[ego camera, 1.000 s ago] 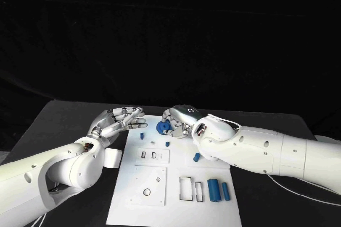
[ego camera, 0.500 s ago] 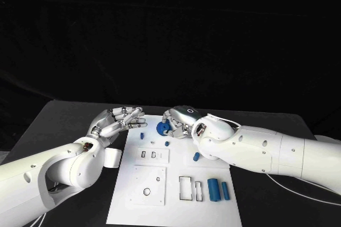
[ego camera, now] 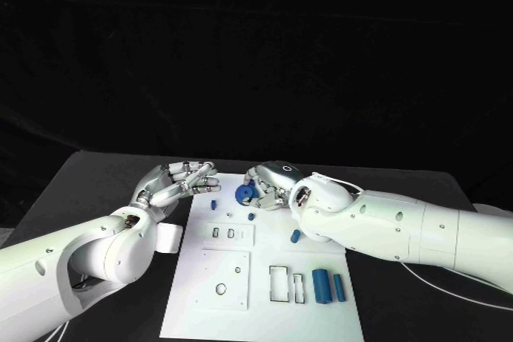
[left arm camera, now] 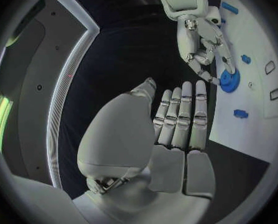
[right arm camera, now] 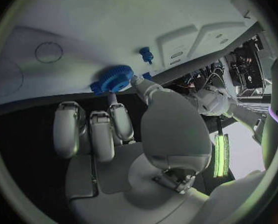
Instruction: Assemble the parts on the task board
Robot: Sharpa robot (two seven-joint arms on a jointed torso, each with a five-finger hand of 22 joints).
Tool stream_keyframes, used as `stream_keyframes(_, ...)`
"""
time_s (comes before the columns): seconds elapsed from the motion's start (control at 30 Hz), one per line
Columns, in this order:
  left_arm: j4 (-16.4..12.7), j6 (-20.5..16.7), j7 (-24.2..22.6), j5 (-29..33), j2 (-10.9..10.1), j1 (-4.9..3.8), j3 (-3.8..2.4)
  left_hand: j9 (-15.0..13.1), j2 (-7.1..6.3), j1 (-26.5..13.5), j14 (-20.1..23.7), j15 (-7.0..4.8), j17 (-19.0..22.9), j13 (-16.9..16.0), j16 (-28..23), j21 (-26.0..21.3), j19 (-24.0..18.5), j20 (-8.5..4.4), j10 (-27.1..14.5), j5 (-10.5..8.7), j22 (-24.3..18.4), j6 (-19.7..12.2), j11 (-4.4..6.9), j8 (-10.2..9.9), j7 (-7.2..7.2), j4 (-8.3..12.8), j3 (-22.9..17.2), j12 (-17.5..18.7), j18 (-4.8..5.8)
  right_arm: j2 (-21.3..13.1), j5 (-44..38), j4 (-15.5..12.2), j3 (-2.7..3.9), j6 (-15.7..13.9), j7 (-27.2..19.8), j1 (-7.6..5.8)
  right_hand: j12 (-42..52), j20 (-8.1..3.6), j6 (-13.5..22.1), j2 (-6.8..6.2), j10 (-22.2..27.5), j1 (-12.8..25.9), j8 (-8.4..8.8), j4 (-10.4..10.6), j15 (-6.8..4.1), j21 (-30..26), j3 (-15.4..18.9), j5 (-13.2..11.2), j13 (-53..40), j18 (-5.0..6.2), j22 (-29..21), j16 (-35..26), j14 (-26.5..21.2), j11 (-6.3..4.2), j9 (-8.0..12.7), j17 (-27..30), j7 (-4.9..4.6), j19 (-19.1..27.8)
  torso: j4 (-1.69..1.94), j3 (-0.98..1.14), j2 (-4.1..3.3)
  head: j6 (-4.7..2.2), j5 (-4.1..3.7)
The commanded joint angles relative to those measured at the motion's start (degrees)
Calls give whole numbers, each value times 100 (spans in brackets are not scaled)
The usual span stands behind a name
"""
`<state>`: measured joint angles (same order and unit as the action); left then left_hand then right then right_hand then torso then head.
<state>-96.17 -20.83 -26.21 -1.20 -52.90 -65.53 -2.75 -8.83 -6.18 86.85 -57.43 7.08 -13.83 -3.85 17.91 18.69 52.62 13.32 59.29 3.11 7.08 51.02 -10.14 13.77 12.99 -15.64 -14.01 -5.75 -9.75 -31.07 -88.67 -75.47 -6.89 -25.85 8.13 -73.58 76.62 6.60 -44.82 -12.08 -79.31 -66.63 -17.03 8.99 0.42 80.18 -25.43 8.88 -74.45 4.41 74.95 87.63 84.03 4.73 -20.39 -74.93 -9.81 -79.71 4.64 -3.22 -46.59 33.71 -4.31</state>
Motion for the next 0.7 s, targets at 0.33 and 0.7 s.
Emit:
stream_keyframes(0.33, -12, 101, -22, 8, -3, -7, -5, 7, -42, 15, -5, 39, -7, 2, -39, -39, 6, 18, 0, -15, -6, -58, -25, -23, 84, -3, -46, 36, -73, -98, 209, -43, -4, 290, -49, 1, 38, 30, -157, 84, -19, 124, 42, 206, 27, -13, 200, 229, -64, -84, 147, 34, 436, 0, -42, -757, 27, -14, -4, 7, -1, 14, 2)
stream_keyframes(0.7, -7, 104, -20, 8, -4, -7, -5, 7, -42, 15, -5, 39, -7, 2, -39, -39, 6, 18, 0, -15, -6, -58, -25, -23, 84, -3, -46, 36, -73, -153, 228, -73, -5, 297, 72, 1, 51, 20, -205, 135, -28, 138, 57, 272, 16, -11, 233, 263, -79, -85, 158, 40, 440, -12, -55, -775, 39, -20, 2, 1, -2, 11, -10)
